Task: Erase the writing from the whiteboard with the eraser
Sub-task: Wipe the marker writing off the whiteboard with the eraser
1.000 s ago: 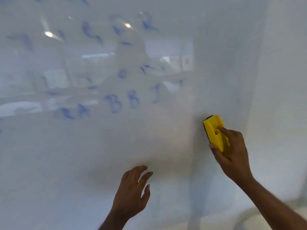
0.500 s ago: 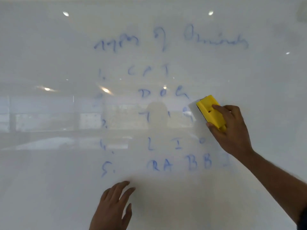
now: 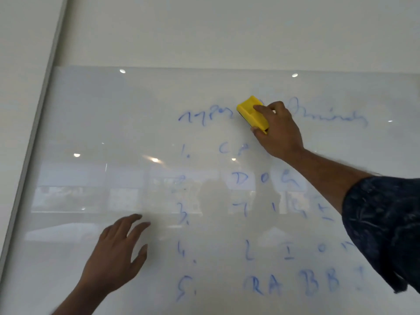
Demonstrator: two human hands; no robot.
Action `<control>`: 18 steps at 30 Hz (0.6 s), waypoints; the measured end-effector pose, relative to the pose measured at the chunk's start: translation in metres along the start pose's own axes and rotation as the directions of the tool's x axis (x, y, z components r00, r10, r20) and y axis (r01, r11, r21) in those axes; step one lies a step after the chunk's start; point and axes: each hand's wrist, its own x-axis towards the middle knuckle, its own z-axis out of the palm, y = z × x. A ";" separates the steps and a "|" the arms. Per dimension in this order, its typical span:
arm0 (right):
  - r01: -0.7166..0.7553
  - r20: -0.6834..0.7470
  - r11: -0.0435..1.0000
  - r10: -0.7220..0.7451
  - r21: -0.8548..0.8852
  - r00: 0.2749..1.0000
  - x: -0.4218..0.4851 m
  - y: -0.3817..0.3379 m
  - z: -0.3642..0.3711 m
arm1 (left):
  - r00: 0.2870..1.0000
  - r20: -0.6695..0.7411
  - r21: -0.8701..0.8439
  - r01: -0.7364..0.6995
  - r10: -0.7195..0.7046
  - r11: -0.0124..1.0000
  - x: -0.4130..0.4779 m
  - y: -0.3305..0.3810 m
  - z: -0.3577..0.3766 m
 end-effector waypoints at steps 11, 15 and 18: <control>0.057 0.083 0.994 -0.049 -0.096 0.995 0.035 -0.075 0.070 | 0.997 -0.080 0.037 0.025 -0.022 0.999 0.106 -0.062 -0.014; 0.250 0.148 0.965 -0.237 -0.080 0.960 0.017 -0.065 0.069 | 0.991 -0.128 0.002 0.026 -0.025 1.000 0.125 -0.064 -0.012; 0.276 0.156 0.953 -0.256 -0.124 0.954 0.035 -0.049 0.061 | 0.985 -0.164 -0.046 0.039 -0.046 0.998 0.130 -0.062 -0.004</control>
